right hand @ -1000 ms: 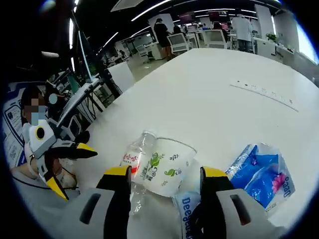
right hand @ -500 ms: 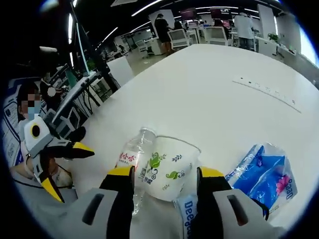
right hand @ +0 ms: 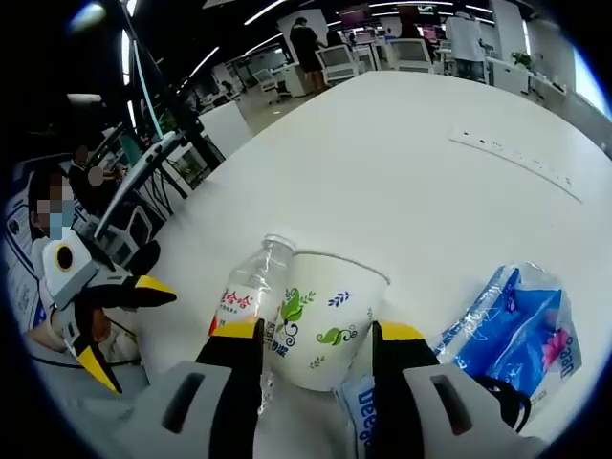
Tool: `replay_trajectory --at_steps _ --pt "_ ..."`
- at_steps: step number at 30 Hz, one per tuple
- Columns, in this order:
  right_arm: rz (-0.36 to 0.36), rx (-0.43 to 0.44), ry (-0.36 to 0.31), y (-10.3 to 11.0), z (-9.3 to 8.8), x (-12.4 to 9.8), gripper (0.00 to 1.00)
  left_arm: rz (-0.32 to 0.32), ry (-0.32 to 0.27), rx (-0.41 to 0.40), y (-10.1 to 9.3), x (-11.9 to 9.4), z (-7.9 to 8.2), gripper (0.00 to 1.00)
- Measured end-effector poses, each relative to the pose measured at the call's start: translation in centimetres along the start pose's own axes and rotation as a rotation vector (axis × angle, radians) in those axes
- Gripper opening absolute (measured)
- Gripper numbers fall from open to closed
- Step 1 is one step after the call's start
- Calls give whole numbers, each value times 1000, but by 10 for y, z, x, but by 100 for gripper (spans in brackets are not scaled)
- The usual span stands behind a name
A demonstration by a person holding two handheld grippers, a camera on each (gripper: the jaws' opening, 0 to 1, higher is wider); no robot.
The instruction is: Arrange the tabletop items into an orderly group along one side of the table until the central work area is clear of visible clutter.
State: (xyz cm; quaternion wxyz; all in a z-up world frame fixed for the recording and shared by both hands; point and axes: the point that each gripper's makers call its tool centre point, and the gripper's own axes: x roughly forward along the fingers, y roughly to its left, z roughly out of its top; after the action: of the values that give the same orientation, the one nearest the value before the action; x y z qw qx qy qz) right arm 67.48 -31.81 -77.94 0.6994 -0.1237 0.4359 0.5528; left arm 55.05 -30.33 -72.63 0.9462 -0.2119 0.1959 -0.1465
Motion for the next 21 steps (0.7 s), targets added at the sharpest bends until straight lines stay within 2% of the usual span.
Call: replay_trajectory --at_steps 21 --pt "12 23 15 -2 -4 2 38 -3 3 -10 2 6 3 63"
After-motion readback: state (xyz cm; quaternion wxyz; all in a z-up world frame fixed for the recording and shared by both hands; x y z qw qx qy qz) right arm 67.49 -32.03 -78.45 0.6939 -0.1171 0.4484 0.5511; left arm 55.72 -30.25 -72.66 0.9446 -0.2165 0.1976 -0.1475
